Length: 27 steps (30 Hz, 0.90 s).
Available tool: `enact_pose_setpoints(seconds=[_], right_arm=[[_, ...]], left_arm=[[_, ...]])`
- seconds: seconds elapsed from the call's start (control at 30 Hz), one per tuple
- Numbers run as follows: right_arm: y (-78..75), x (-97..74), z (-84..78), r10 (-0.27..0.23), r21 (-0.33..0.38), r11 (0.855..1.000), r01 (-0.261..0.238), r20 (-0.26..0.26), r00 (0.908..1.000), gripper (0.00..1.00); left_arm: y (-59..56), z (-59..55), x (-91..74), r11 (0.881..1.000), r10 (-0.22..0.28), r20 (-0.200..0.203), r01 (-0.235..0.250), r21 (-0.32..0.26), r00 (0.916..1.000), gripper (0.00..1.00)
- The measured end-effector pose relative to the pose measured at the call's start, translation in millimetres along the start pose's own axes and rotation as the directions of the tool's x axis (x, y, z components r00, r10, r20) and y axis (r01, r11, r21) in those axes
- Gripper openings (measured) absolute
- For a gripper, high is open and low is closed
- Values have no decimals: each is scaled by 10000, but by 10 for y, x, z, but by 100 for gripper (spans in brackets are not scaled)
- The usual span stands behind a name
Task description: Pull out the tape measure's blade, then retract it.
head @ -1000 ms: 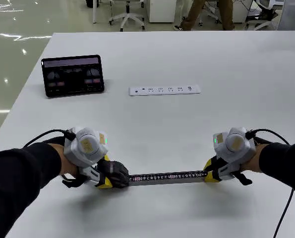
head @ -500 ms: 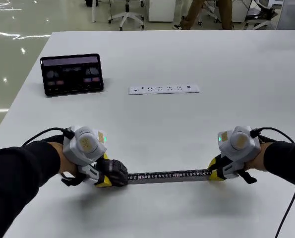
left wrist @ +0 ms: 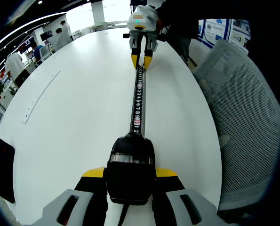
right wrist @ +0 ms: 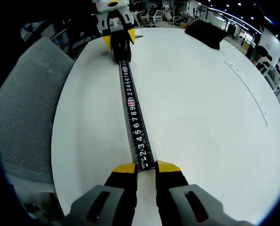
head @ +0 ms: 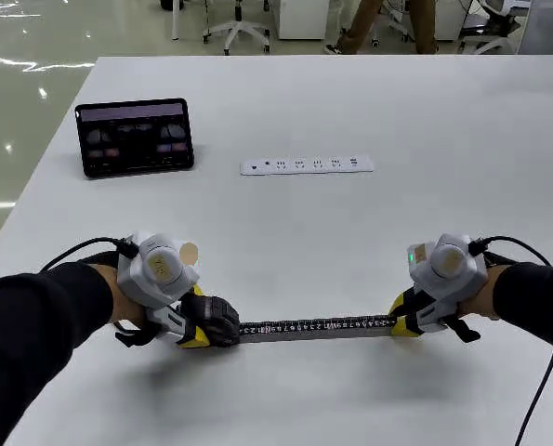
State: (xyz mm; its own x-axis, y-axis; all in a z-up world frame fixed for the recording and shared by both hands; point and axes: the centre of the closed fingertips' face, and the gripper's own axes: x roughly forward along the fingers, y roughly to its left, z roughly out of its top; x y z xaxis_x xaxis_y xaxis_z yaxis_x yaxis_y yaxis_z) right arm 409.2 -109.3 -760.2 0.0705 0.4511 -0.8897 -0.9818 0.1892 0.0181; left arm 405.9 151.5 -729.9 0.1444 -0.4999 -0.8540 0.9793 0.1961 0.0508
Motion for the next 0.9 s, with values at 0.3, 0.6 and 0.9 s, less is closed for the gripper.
enact_pose_setpoints(seconds=[0.3, 0.6, 0.9], right_arm=[[-1, 5, 2, 56, -28, 10000, -56, -76, 10000, 10], [-5, 10, 6, 203, -224, 9995, -214, -485, 9986, 11], [13, 7, 3, 49, -225, 9997, -62, -565, 9984, 12]], left_arm=[[1, 8, 4, 10000, 37, 120, -36, -83, 9999, 32], [4, 25, 15, 9999, -95, 78, 96, -112, 9999, 33], [9, 20, 1, 9996, 133, 107, -131, -233, 9999, 34]])
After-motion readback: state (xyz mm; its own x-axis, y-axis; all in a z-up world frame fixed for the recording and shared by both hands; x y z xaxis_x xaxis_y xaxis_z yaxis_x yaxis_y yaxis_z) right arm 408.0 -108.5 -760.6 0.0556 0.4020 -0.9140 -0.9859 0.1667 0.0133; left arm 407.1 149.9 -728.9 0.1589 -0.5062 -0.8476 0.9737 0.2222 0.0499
